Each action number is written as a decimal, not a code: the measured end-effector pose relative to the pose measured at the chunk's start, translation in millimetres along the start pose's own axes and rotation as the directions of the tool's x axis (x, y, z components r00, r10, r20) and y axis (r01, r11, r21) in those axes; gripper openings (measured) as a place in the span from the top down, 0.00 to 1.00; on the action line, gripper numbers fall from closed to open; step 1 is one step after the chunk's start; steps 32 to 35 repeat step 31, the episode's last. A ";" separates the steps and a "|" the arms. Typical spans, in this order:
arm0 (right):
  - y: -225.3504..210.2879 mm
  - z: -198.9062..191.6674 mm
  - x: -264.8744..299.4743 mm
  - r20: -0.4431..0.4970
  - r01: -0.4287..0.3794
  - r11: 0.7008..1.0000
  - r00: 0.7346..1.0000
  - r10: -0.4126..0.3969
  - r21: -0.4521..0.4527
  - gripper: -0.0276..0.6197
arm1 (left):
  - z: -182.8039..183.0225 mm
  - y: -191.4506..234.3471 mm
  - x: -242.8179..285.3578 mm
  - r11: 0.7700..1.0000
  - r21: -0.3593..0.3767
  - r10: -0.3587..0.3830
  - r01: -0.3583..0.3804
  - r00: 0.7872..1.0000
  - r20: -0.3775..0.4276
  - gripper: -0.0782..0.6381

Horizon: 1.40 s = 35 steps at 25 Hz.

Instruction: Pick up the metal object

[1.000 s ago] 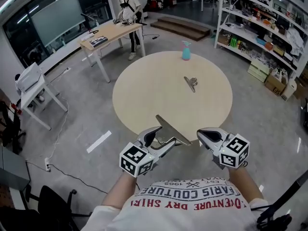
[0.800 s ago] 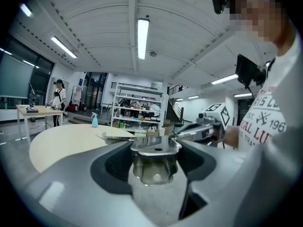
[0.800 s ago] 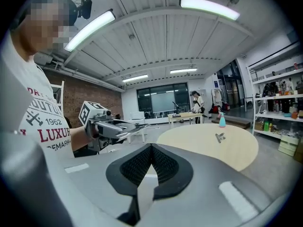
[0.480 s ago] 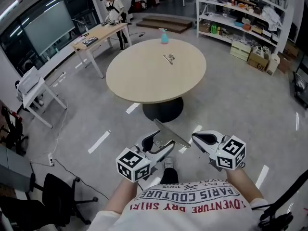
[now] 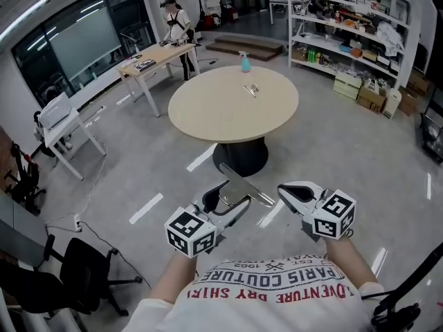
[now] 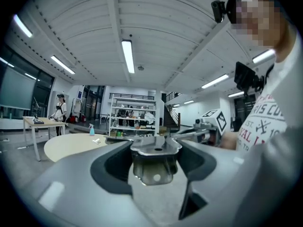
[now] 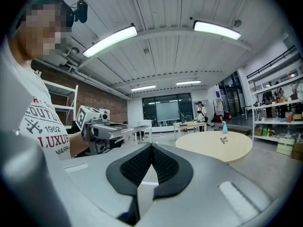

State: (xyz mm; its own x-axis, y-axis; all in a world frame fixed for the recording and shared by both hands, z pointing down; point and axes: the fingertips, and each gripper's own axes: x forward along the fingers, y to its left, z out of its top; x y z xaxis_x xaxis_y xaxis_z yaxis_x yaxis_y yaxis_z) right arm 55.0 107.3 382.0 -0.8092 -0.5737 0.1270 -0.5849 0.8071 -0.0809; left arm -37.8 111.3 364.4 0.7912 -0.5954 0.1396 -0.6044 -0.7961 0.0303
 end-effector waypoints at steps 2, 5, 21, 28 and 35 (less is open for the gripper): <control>13.6 1.3 0.8 0.001 0.000 1.000 1.000 0.000 0.014 0.95 | -3.2 -3.4 -17.2 1.000 -0.005 0.004 -0.004 1.000 -0.012 0.49; 36.3 1.0 8.6 -0.007 -0.009 1.000 1.000 0.009 0.011 0.95 | -7.3 -4.9 -40.3 1.000 -0.018 0.009 -0.009 1.000 -0.019 0.49; 52.7 -1.8 3.5 -0.039 0.021 1.000 0.999 -0.021 0.004 0.95 | -2.5 -10.1 -52.9 1.000 0.003 -0.004 0.004 1.000 -0.024 0.49; 42.8 -4.9 2.7 -0.043 0.027 1.000 0.999 -0.027 0.004 0.95 | -4.7 -5.1 -43.5 1.000 0.001 -0.006 0.006 1.000 -0.026 0.49; 36.6 -5.7 2.3 -0.044 0.026 1.000 0.999 -0.026 0.005 0.95 | -4.3 -3.5 -36.8 1.000 0.000 -0.007 0.007 1.000 -0.025 0.49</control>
